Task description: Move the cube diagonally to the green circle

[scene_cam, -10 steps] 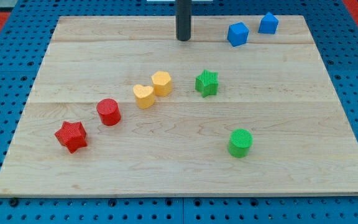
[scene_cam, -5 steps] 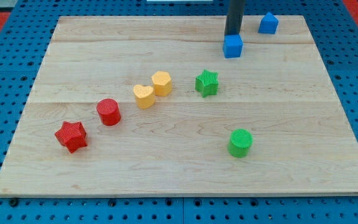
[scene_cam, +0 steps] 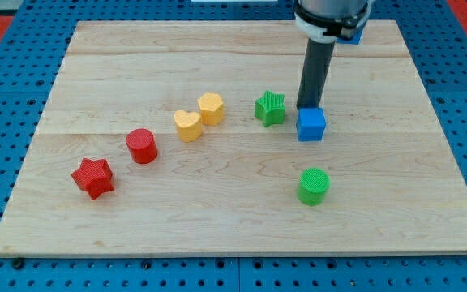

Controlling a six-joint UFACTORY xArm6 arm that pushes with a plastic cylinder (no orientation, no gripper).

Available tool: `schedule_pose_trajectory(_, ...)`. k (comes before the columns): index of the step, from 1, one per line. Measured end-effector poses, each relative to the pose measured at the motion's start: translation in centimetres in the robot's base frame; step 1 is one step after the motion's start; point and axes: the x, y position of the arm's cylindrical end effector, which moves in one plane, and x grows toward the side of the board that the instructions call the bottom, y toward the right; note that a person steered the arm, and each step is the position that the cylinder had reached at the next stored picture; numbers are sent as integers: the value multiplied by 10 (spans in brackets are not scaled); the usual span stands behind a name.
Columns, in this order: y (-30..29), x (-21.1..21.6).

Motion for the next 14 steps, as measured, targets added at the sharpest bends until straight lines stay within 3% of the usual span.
schedule_pose_trajectory(1,1,23)
schedule_pose_trajectory(2,57,24)
schedule_pose_trajectory(3,76,51)
schedule_pose_trajectory(5,49,81)
schedule_pose_trajectory(8,56,67)
schedule_pose_trajectory(14,13,44)
